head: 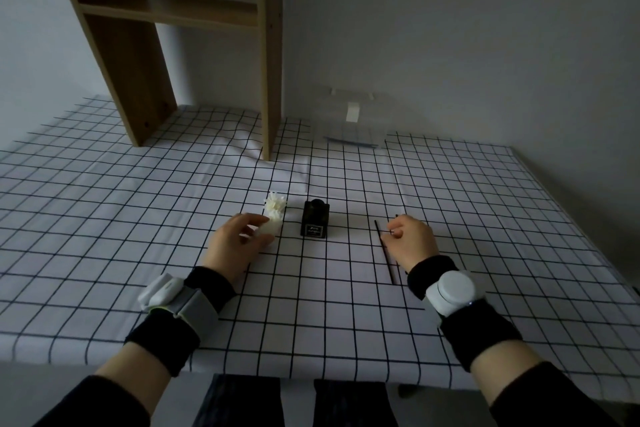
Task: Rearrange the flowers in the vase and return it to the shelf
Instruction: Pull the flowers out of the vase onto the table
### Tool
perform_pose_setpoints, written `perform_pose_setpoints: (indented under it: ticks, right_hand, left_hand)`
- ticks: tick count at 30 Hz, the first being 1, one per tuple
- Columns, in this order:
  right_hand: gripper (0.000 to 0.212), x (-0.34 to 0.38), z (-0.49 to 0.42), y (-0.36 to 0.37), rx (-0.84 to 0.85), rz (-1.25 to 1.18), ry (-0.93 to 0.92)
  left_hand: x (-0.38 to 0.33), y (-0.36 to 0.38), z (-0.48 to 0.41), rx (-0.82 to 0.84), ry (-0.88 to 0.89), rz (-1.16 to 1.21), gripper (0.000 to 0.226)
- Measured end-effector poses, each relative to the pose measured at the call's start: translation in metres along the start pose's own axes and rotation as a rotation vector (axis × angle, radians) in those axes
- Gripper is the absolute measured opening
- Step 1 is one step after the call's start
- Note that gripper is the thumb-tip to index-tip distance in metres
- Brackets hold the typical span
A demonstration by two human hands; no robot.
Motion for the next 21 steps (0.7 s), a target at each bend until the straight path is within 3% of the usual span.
perform_pose_setpoints:
  ticks: [10, 21]
  right_hand:
    - [0.026, 0.014, -0.011, -0.011, 0.021, -0.063, 0.005]
    - [0.027, 0.052, -0.064, -0.036, 0.013, -0.315, 0.009]
  left_hand:
    - [-0.021, -0.014, -0.011, -0.070, 0.058, 0.156, 0.006]
    - [-0.082, -0.007, -0.085, -0.105, 0.091, 0.232, 0.015]
Point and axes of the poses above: each hand's wrist, its own z-axis away from the middle knuckle, its own y-axis out of the palm, x = y × z, the point moved 8 cm from there along -z, towards the middle knuckle, and after that the axes turned 7 degrees about z, right-handed, at the moved point
